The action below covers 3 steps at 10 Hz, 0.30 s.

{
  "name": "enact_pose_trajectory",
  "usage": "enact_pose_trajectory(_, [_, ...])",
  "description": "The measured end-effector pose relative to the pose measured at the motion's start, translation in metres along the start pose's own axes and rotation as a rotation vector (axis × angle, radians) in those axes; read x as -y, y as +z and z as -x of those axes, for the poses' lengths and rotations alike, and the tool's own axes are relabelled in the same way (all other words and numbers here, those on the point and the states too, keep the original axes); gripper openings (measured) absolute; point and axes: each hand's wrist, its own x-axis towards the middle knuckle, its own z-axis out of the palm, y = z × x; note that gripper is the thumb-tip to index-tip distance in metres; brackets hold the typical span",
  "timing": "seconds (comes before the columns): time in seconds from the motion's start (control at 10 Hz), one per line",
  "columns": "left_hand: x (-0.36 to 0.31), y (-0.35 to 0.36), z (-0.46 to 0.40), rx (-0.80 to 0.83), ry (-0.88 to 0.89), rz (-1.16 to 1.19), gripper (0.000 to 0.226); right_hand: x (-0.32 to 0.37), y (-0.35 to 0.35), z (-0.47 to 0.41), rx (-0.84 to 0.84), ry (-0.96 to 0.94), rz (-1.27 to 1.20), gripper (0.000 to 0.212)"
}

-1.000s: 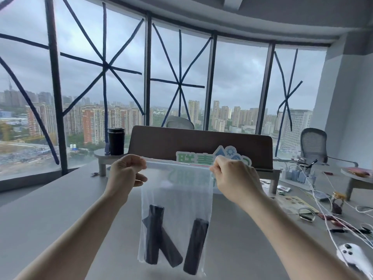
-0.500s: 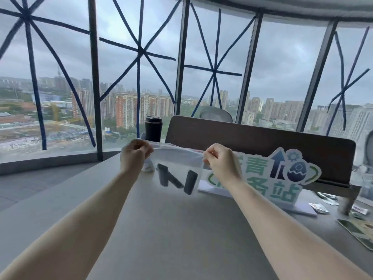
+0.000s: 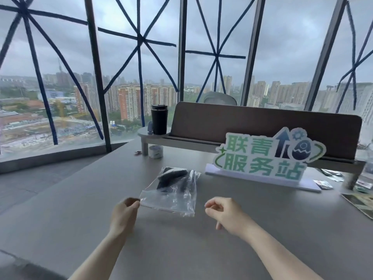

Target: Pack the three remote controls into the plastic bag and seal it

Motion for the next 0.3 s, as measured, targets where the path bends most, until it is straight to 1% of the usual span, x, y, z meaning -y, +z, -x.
enact_pose_trajectory(0.1, [0.006, -0.01, 0.043, 0.01, 0.03, -0.029, 0.025, 0.0, -0.042, 0.054, -0.072, -0.017, -0.071, 0.009])
enact_pose_trajectory(0.2, [0.012, -0.012, 0.106, 0.017, 0.121, -0.026, 0.032, 0.018, -0.097, 0.121, -0.226, -0.131, -0.214, 0.02])
enact_pose_trajectory(0.3, [0.068, -0.008, 0.166, 0.048, 0.208, 0.053, 0.035, 0.045, -0.149, 0.195, -0.513, -0.306, -0.368, 0.019])
